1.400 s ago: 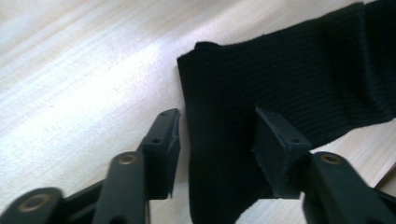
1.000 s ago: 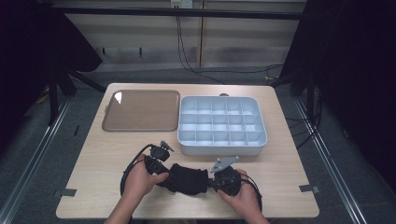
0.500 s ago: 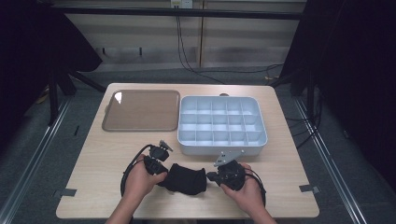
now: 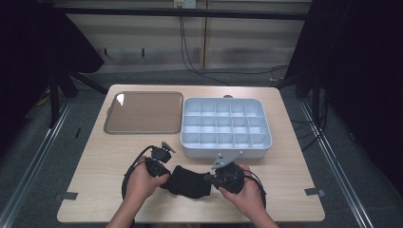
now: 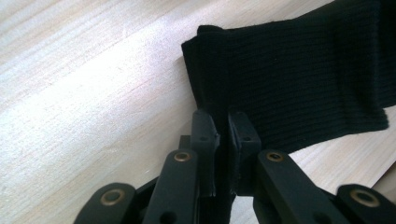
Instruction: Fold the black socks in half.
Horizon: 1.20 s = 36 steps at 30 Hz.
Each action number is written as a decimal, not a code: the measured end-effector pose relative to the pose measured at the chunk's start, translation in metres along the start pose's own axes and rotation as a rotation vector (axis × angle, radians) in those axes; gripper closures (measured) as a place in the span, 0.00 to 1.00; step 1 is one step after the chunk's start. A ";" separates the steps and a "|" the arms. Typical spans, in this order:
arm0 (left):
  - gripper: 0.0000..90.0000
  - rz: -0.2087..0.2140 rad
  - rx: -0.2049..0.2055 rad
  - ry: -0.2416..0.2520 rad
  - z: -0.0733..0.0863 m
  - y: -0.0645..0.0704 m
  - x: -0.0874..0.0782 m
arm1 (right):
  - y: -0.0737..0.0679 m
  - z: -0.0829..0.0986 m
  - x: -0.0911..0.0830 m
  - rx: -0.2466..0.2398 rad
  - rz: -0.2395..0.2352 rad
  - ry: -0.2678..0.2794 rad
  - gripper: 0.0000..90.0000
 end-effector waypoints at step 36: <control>0.92 0.033 0.116 0.011 -0.022 0.035 -0.028 | -0.005 0.014 0.032 -0.003 0.002 -0.068 1.00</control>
Point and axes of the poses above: each handheld gripper's, and its own axes: x roughly forward along the jaws, z roughly out of its underside, y roughly to its right, the point moved 4 cm from there along x, roughly forward along the jaws, and after that the axes turned 7 degrees about x, right-handed, at the moved point
